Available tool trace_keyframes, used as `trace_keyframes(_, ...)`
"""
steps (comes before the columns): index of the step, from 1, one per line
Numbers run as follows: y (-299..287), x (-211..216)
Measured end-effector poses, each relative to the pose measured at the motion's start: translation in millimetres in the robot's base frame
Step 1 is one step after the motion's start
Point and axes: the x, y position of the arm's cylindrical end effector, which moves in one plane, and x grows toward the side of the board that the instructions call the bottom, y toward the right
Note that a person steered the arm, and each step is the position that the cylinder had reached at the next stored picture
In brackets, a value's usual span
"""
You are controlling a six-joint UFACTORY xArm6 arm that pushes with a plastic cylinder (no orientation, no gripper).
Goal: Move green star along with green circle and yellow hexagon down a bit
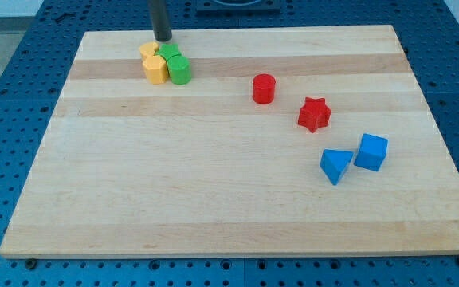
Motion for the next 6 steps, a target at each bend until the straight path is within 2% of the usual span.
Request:
trace_keyframes(2, 13.2, 31.1)
trace_keyframes(4, 11.2, 25.6)
trace_keyframes(6, -14.9, 17.2)
